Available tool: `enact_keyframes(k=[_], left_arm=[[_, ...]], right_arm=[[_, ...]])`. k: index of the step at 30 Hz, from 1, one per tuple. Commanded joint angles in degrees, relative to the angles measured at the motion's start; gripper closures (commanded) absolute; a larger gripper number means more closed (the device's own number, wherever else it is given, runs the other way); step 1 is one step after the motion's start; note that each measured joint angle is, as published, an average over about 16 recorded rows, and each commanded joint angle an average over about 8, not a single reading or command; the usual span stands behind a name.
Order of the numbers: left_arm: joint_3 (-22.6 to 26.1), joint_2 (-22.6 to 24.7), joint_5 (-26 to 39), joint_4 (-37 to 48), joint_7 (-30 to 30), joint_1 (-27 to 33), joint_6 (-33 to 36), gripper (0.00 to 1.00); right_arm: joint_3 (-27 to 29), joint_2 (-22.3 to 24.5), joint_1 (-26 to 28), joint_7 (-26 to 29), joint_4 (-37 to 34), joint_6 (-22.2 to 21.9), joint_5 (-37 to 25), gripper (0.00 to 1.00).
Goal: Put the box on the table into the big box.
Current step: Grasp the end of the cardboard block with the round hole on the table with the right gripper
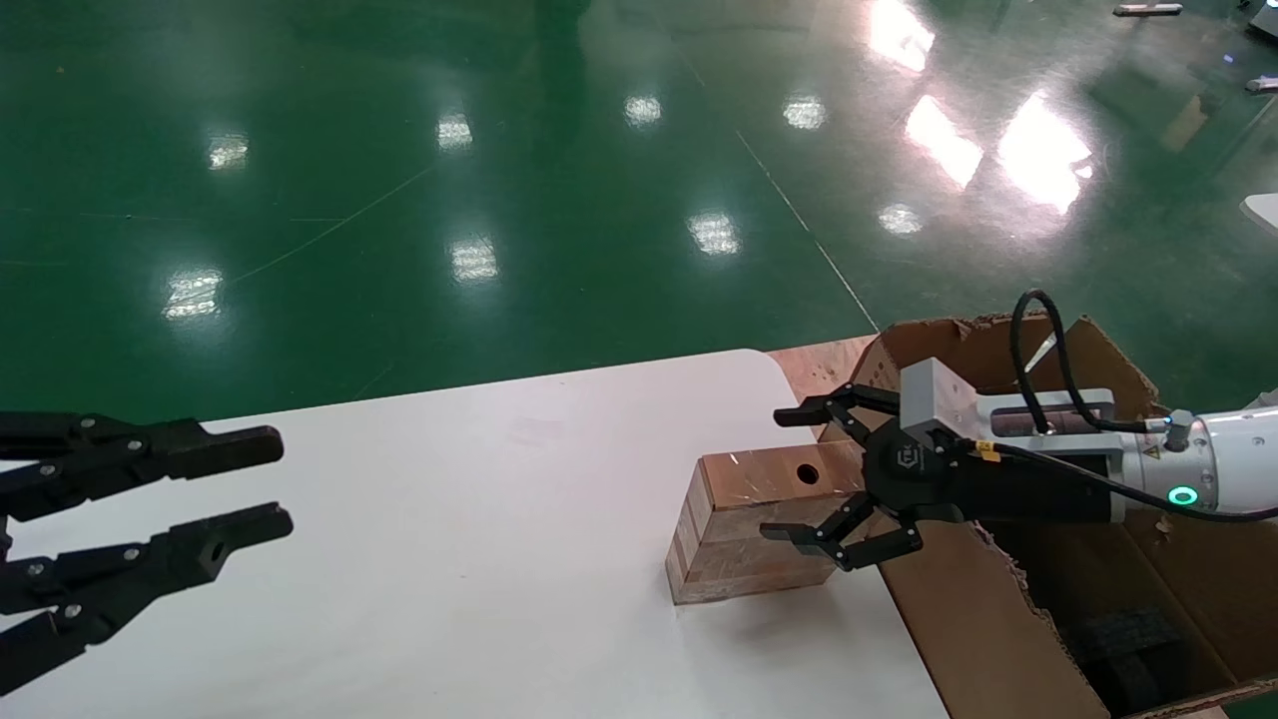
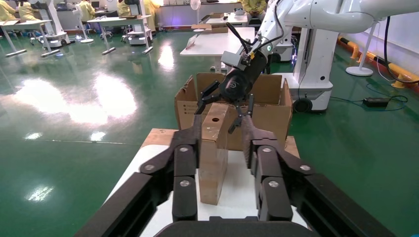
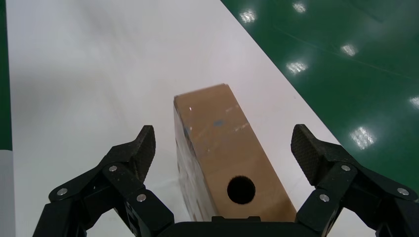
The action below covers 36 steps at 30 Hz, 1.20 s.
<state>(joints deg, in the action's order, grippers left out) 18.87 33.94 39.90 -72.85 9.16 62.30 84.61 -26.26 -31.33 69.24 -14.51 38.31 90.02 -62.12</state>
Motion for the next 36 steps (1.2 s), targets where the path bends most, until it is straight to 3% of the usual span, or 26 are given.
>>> enact_keyframes(k=[1, 36], left_arm=[[0.00, 0.00, 0.00, 0.00, 0.00, 0.00, 0.00, 1.00], [0.05, -0.02, -0.03, 0.00, -0.02, 0.01, -0.02, 1.00]], right_arm=[[-0.31, -0.04, 0.03, -0.76, -1.14, 0.00, 0.16, 0.00], [-9.10, -0.20, 4.27, -5.69, -8.46, 0.35, 2.13, 0.00]])
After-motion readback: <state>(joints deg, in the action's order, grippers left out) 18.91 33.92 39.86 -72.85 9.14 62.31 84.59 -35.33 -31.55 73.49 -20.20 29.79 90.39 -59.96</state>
